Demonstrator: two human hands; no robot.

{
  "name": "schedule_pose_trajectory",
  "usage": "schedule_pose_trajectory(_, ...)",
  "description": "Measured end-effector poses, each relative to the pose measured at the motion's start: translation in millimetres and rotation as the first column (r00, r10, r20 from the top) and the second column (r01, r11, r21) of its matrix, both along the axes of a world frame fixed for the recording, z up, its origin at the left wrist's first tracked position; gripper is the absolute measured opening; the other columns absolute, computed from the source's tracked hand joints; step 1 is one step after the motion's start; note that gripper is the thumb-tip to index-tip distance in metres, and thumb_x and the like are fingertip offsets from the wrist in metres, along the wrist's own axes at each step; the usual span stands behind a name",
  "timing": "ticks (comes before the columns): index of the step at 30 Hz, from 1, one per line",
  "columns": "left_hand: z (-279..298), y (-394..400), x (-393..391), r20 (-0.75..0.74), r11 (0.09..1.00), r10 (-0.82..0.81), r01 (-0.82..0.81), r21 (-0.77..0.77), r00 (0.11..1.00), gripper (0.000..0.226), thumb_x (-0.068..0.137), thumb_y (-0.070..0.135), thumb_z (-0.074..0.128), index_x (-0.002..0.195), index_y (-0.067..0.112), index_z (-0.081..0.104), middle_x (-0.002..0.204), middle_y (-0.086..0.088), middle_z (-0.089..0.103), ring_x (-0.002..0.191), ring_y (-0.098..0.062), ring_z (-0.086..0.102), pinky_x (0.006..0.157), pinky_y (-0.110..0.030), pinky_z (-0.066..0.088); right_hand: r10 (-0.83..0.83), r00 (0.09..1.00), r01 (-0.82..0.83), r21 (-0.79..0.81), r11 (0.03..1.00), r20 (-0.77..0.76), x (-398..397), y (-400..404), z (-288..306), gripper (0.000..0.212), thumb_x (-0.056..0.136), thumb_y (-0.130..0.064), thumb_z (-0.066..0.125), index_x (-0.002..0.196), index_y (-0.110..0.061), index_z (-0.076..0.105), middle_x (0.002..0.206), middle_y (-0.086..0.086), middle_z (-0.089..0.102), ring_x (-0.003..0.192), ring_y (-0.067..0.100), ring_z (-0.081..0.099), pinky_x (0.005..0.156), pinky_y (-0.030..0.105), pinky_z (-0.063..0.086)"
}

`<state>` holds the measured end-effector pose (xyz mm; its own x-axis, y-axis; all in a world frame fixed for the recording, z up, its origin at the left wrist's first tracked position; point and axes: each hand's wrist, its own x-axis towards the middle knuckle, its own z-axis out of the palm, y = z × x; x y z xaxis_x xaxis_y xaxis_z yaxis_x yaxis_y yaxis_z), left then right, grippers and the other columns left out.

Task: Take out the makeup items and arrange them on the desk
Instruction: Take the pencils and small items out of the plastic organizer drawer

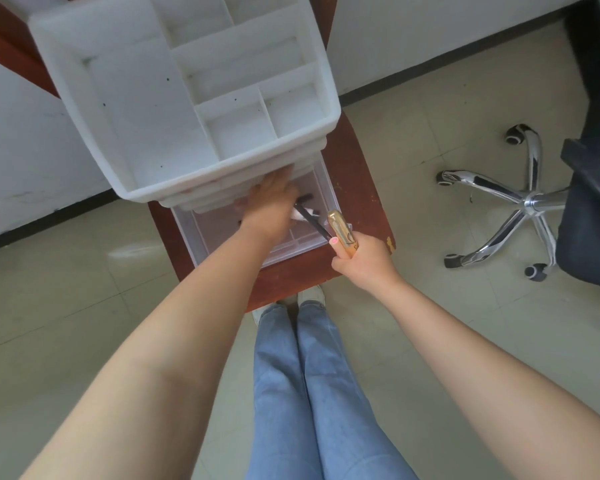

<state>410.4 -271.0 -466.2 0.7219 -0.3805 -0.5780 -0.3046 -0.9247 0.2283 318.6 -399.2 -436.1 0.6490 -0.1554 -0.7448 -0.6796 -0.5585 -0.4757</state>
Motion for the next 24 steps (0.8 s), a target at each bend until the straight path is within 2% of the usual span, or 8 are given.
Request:
schedule_pose_trajectory(2,0.9,-18.3,2.9,-0.031,0.999,-0.038,0.038,-0.023,0.999,0.030,0.092,0.008,0.047,0.122,0.005,0.049,0.156,-0.004,0.008,0.143,-0.025,0.008,0.112,-0.047,0.020,-0.022,1.000,0.022,-0.010,1.000,-0.007,-0.6,-2.5,-1.3,0.036,0.078,-0.006,0.060,0.059,-0.026,0.037,0.061,-0.007,0.043,0.072,0.021,0.044,0.053,0.015,0.030)
schedule_pose_trajectory(6,3.0,-17.1,-3.7,-0.001,1.000,-0.027,0.027,-0.002,1.000,0.031,0.091,0.007,0.045,0.122,0.004,0.048,0.131,-0.015,0.048,0.121,-0.032,0.042,0.095,-0.040,0.038,-0.132,0.991,0.132,0.023,0.991,-0.005,0.1,-4.8,2.6,0.001,0.078,-0.006,0.061,0.078,-0.006,0.061,0.089,0.016,0.066,0.088,0.032,0.060,0.072,0.031,0.048)
schedule_pose_trajectory(8,11.2,-0.9,-14.0,-0.038,1.000,0.024,-0.023,0.013,0.999,0.031,0.090,0.006,0.048,0.121,0.006,0.048,0.118,-0.016,0.056,0.107,-0.034,0.053,0.082,-0.040,0.044,-0.159,0.987,0.159,0.051,0.986,-0.018,-0.7,-2.0,6.3,0.018,0.078,-0.005,0.060,0.094,0.002,0.062,0.102,0.020,0.067,0.099,0.033,0.061,0.086,0.039,0.048)
schedule_pose_trajectory(12,31.3,33.6,-36.0,-0.023,0.999,0.052,-0.052,0.013,0.998,0.028,0.090,0.009,0.047,0.118,0.005,0.048,0.115,-0.015,0.057,0.105,-0.033,0.052,0.077,-0.039,0.042,0.002,1.000,-0.001,0.065,0.998,-0.010,-5.0,14.8,16.2,0.007,0.078,-0.005,0.060,0.079,-0.013,0.059,0.080,0.006,0.062,0.082,0.026,0.056,0.067,0.027,0.042)
schedule_pose_trajectory(15,51.1,57.5,-44.2,0.040,0.992,0.123,-0.124,0.027,0.992,0.024,0.090,0.012,0.049,0.112,0.003,0.048,0.110,-0.014,0.058,0.103,-0.032,0.051,0.072,-0.037,0.039,0.124,0.992,-0.125,0.040,0.991,0.024,-3.3,31.6,24.9,0.018,0.080,-0.010,0.059,0.067,-0.019,0.050,0.067,-0.004,0.048,0.076,0.021,0.048,0.053,0.026,0.030)
schedule_pose_trajectory(18,70.9,79.7,-47.2,0.121,0.976,0.216,-0.219,0.012,0.969,0.023,0.089,0.012,0.049,0.109,0.000,0.048,0.104,-0.017,0.059,0.098,-0.033,0.052,0.065,-0.035,0.033,0.238,0.967,-0.240,0.014,0.971,0.089,6.7,49.3,27.7,0.007,0.080,-0.013,0.059,0.088,-0.015,0.060,0.082,0.005,0.060,0.089,0.028,0.057,0.062,0.025,0.032)
schedule_pose_trajectory(20,80.0,95.8,-50.2,0.160,0.956,0.288,-0.294,0.019,0.944,0.022,0.090,0.014,0.048,0.107,0.000,0.048,0.100,-0.018,0.059,0.092,-0.033,0.052,0.061,-0.034,0.030,0.315,0.937,-0.316,-0.013,0.949,0.150,20.1,60.9,27.6,0.026,0.079,-0.012,0.060,0.105,-0.013,0.062,0.098,0.010,0.066,0.097,0.029,0.059,0.069,0.025,0.038)
schedule_pose_trajectory(24,83.4,133.2,-57.9,0.124,0.934,0.266,-0.287,0.212,0.956,0.023,0.093,0.017,0.046,0.108,0.000,0.048,0.103,-0.018,0.060,0.092,-0.035,0.055,0.061,-0.035,0.033,0.547,0.819,-0.506,-0.233,0.831,0.171,60.5,82.3,23.5,0.024,0.080,-0.009,0.055,0.103,-0.006,0.060,0.108,0.015,0.062,0.103,0.031,0.056,0.074,0.029,0.042)
